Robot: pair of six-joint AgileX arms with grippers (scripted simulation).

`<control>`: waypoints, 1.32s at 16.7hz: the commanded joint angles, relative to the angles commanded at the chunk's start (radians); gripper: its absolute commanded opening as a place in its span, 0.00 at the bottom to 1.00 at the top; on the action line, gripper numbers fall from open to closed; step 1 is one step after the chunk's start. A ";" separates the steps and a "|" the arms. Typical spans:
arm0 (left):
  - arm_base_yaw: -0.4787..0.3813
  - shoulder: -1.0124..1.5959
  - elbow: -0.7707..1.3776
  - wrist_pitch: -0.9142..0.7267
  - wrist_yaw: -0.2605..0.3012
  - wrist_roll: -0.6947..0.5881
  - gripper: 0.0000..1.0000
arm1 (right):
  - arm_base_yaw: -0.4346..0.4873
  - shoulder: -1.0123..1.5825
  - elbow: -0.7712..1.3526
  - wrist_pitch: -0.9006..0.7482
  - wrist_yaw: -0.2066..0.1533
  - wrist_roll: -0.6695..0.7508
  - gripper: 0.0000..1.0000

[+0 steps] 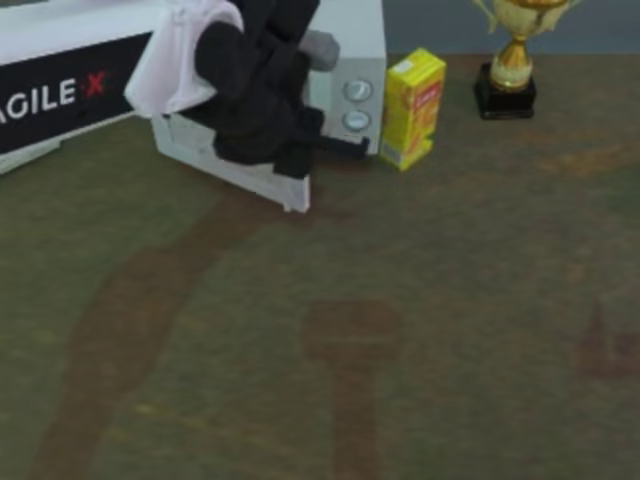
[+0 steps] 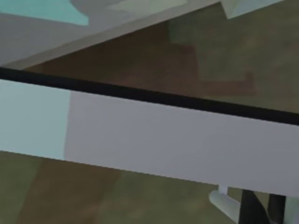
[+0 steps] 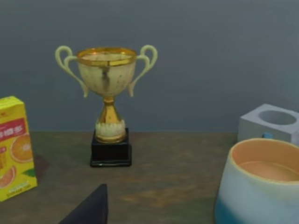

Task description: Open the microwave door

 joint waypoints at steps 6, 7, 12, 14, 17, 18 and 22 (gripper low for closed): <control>0.008 -0.026 -0.025 0.016 0.017 0.031 0.00 | 0.000 0.000 0.000 0.000 0.000 0.000 1.00; 0.008 -0.026 -0.025 0.016 0.017 0.031 0.00 | 0.000 0.000 0.000 0.000 0.000 0.000 1.00; 0.008 -0.026 -0.025 0.016 0.017 0.031 0.00 | 0.000 0.000 0.000 0.000 0.000 0.000 1.00; 0.008 -0.026 -0.025 0.016 0.017 0.031 0.00 | 0.000 0.000 0.000 0.000 0.000 0.000 1.00; 0.008 -0.026 -0.025 0.016 0.017 0.031 0.00 | 0.000 0.000 0.000 0.000 0.000 0.000 1.00; 0.008 -0.026 -0.025 0.016 0.017 0.031 0.00 | 0.000 0.000 0.000 0.000 0.000 0.000 1.00; 0.008 -0.026 -0.025 0.016 0.017 0.031 0.00 | 0.000 0.000 0.000 0.000 0.000 0.000 1.00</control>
